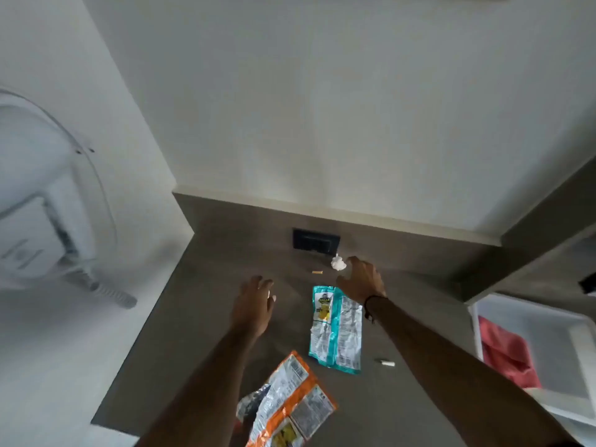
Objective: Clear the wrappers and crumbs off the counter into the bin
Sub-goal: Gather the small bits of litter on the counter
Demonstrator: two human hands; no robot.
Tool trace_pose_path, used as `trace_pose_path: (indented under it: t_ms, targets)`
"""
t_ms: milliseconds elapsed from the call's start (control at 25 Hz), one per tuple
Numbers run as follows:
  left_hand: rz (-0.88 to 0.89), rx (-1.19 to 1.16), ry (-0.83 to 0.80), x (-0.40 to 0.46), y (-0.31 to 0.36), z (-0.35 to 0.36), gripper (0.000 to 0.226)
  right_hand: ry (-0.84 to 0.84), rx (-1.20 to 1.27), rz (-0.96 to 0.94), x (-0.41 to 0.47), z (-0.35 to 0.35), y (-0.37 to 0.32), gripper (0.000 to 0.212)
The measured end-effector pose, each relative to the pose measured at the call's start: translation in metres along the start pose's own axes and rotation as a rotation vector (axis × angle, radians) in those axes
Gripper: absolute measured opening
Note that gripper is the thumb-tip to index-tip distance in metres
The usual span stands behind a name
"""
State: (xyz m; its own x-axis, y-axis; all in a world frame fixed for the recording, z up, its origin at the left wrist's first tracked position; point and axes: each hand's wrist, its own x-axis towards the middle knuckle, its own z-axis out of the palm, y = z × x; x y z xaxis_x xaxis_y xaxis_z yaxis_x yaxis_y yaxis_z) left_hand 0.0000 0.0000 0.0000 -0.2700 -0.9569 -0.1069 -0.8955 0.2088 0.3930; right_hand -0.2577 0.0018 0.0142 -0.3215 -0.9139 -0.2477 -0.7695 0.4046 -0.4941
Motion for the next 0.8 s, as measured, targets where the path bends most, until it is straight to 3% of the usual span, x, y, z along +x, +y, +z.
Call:
trace_pose_path:
  t_ms: [120, 400, 640, 800]
  targets:
    - [0.029, -0.012, -0.072, 0.015, -0.031, 0.025, 0.038, 0.064, -0.011, 0.122, 0.031, 0.027, -0.004, 0.051]
    - [0.034, -0.174, -0.008, 0.022, -0.049, 0.023, 0.031, 0.202, 0.035, 0.168, 0.041, 0.042, 0.002, 0.031]
    - [0.163, -0.34, -0.01, -0.042, 0.003, 0.008, 0.039, 0.333, 0.134, 0.071, -0.077, 0.018, 0.028, 0.031]
    - [0.303, -0.448, -0.159, -0.126, 0.051, 0.016, 0.03, 0.369, 0.137, 0.023, -0.191, 0.021, 0.055, 0.032]
